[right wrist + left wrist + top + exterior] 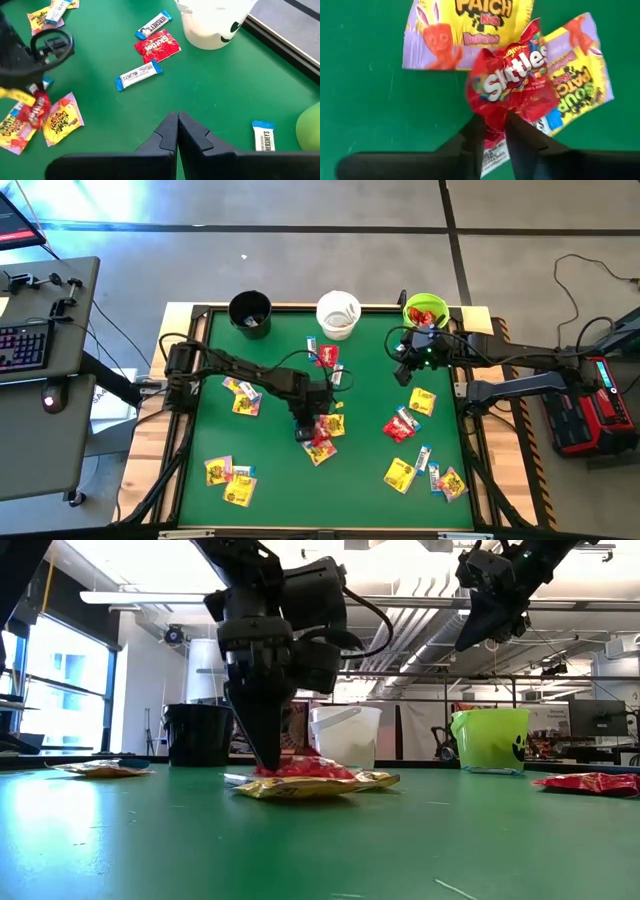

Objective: Sort candy by brand, put in halloween buckets
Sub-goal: Put the red candy into the green bucket

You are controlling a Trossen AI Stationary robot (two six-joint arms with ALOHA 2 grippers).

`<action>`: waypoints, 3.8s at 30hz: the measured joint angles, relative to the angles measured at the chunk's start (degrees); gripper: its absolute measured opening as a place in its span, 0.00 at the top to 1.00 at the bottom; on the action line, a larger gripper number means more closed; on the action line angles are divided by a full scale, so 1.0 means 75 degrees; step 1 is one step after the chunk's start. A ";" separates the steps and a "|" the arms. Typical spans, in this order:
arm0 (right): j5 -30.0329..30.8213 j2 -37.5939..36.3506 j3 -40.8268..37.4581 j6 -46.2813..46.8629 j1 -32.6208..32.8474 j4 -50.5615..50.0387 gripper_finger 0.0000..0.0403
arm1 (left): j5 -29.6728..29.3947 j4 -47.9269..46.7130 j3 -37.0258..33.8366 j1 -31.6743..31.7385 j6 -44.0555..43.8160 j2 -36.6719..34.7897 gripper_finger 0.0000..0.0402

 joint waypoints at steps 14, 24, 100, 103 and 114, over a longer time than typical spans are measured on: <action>-0.0933 0.0005 0.0000 -0.1190 -0.0015 0.0665 0.99 | 0.0192 -0.0270 -0.0003 0.1131 -0.0338 -0.1500 1.00; -0.3502 0.0756 0.0000 0.0011 -0.0117 0.3150 0.74 | 0.0088 0.0710 -0.0003 0.1927 -0.0021 -0.2420 1.00; -0.5937 0.3727 0.0889 0.0230 -0.0616 0.5227 0.86 | 0.1407 0.1626 0.0000 0.2308 0.1531 -0.2932 1.00; -0.5938 0.3727 0.0889 0.0160 -0.0616 0.5211 0.95 | 0.1401 0.1613 0.0000 0.2311 0.1520 -0.2932 1.00; -0.5923 0.3719 0.1035 0.0171 -0.0618 0.5146 0.96 | 0.1166 0.1627 0.0000 0.2406 0.1057 -0.3021 0.81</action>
